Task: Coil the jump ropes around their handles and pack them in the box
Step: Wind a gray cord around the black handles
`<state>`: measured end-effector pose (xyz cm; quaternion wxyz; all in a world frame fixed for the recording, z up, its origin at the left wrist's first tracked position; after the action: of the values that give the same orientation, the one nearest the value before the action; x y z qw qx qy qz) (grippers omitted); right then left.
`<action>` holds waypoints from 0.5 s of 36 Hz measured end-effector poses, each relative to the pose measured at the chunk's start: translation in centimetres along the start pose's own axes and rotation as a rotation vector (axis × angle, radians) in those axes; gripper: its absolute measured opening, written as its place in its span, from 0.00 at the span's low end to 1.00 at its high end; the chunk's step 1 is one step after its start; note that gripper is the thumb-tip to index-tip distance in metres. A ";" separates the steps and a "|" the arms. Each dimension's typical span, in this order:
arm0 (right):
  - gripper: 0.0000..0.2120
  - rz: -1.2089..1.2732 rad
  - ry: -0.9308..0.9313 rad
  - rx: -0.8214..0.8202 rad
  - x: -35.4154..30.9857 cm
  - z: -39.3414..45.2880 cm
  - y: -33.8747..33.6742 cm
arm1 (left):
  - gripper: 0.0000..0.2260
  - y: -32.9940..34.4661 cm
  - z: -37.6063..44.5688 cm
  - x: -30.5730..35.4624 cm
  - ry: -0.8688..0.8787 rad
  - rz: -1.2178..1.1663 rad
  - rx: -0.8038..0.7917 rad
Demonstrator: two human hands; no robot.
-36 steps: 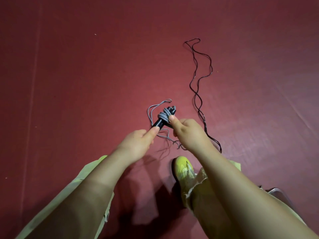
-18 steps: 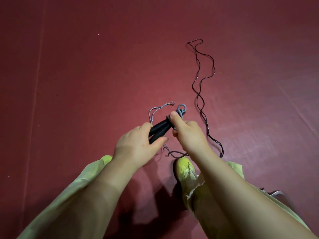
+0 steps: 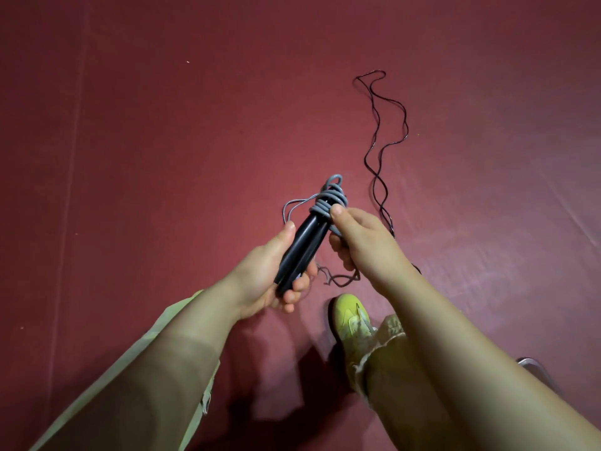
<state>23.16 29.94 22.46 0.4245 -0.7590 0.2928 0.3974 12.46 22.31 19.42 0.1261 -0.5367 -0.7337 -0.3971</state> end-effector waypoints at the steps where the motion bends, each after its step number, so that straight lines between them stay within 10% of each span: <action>1: 0.14 -0.042 0.005 0.023 0.2 0.1 -0.1 | 0.31 -0.2 0.1 0.0 0.004 0.014 0.035; 8: 0.28 0.210 0.210 0.012 1.6 0.2 0.3 | 0.27 -1.1 0.4 0.5 0.082 0.213 0.202; 18: 0.14 0.297 0.296 -0.224 2.0 -0.4 1.3 | 0.26 -2.2 0.8 0.3 0.122 0.348 0.249</action>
<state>23.32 28.77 20.30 0.2270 -0.8001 0.4143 0.3697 10.58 22.85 18.04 0.3021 -0.6106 -0.6643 -0.3076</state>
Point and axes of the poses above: each hand's wrist, its own z-axis towards the middle knuckle, its own y-axis out of the palm, x = y × z, the point moved 7 cm from there along z, towards the middle knuckle, and after that the axes turned 12 degrees about -z, right-handed, at the moved point
